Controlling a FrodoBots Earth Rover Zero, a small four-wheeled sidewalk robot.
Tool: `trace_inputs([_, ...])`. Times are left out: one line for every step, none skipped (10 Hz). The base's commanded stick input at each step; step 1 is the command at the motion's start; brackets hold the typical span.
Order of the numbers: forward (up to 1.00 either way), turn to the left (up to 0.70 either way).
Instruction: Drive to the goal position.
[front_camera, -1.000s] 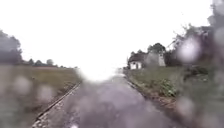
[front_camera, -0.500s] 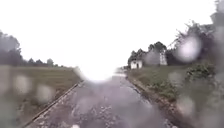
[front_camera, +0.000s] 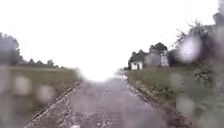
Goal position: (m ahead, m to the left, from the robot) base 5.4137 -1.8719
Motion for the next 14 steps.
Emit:
trace_inputs([0.85, 0.00])
trace_inputs([0.80, 0.00])
trace_inputs([0.70, 0.00])
trace_inputs([0.60, 0.00])
trace_inputs([0.50, 0.00])
trace_inputs([0.39, 0.00])
trace_inputs([0.29, 0.00])
trace_inputs([0.19, 0.00])
trace_inputs([0.09, 0.00])
trace_inputs([0.00, 0.00])
trace_inputs([0.00, 0.00])
trace_inputs([0.00, 0.00])
trace_inputs([0.00, 0.00])
trace_inputs([0.00, 0.00])
